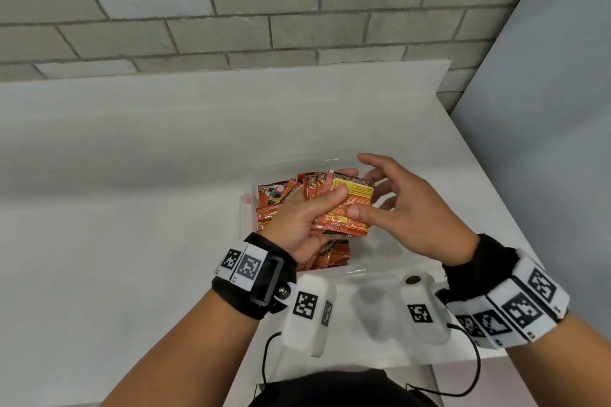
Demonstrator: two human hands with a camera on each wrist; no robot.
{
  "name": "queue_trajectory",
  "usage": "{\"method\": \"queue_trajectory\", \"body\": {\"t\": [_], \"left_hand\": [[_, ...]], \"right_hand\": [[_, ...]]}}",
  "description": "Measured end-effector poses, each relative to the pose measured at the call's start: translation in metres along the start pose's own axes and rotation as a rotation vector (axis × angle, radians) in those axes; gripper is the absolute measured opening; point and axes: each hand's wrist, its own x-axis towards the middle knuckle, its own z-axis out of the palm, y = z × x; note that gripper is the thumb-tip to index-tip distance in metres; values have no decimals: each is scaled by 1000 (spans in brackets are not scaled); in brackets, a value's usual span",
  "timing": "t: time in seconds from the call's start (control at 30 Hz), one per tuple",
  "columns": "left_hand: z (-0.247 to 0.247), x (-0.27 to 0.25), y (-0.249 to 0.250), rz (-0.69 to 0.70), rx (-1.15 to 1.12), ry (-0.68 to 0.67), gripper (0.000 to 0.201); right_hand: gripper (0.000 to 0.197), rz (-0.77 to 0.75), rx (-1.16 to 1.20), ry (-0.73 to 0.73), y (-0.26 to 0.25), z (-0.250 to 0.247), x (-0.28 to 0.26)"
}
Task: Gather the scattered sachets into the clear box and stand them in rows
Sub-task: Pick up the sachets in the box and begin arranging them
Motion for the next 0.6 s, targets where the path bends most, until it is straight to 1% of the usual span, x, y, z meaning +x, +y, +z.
{"method": "queue_trajectory", "body": {"t": [0.07,0.1,0.17,0.2,0.23,0.3,0.33,0.37,0.4,0.43,0.47,0.5,0.53,0.57,0.6], "left_hand": [[-1,1,-1,-13,31,11,69],[-1,2,-1,-20,43,16,66],[-2,3,-1,-30,58,20,60],[-3,4,-1,-29,60,25,63],[-3,4,0,-19,65,40,70],[-4,6,1,10,58,79,83],[-5,7,1,21,38,95,84],[-5,7,2,30,9,105,83],[-5,8,2,39,-30,113,81],[-5,9,3,48,-67,115,74],[-3,8,4,60,-93,115,61],[-2,8,6,72,-101,118,41],[-2,8,8,77,-89,121,22],[-2,7,9,78,-70,136,12],[-2,6,10,79,-61,148,10]], "right_hand": [[68,24,47,8,2,0,1],[65,26,78,28,4,1,3],[49,13,117,97,6,1,5],[39,2,129,150,7,1,6],[30,-15,139,212,7,0,7],[25,-72,155,332,6,-3,7],[25,-109,148,356,5,-4,6],[25,-148,113,344,4,-3,5],[24,-182,58,292,3,0,4],[20,-203,-1,211,4,4,3],[15,-213,-47,127,4,8,1],[15,-218,-84,67,5,11,0],[20,-233,-112,41,6,13,0],[25,-250,-124,39,7,14,0],[27,-252,-115,55,7,14,0]]}}
